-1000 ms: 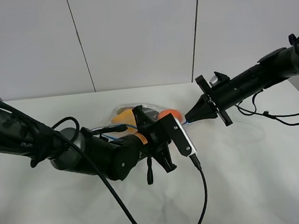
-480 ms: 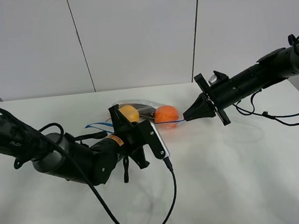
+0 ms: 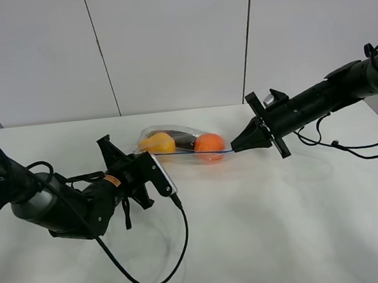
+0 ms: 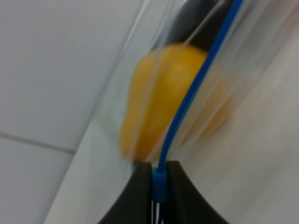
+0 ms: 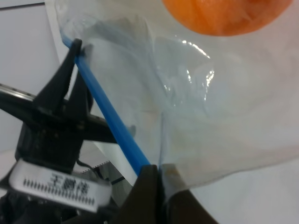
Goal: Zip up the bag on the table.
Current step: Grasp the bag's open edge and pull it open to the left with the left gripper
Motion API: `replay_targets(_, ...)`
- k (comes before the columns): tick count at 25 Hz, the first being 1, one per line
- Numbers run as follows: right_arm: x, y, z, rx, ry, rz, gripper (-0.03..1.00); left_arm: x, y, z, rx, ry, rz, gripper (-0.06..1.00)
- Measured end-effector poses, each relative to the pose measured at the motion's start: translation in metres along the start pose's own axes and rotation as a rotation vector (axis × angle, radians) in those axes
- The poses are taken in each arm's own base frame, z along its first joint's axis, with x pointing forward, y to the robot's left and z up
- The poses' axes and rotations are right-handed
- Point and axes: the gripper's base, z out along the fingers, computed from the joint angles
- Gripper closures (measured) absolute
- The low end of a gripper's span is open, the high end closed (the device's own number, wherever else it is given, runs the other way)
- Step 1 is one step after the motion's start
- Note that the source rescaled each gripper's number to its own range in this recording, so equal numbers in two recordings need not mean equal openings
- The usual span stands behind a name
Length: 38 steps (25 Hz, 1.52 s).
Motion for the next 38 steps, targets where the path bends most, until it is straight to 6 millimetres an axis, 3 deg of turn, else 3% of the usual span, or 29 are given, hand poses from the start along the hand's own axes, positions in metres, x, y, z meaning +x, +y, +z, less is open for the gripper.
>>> replay_targets(6, 0.000, 0.000, 0.000, -0.003, -0.002, 0.001, 0.97, 0.021, 0.014, 0.005, -0.039, 0.054, -0.006, 0.94)
replay_targets(20, 0.000, 0.000, 0.000, -0.001, 0.000, 0.001, 0.97, 0.045, 0.028, 0.008, -0.069, 0.107, 0.002, 0.94)
replay_targets(36, 0.000, -0.001, 0.000, 0.007, 0.004, -0.002, 0.97, 0.047, 0.029, 0.008, -0.072, 0.117, -0.004, 0.94)
replay_targets(38, 0.000, -0.001, 0.000, 0.008, 0.004, -0.002, 0.97, 0.048, 0.029, 0.008, -0.074, 0.117, -0.034, 0.89)
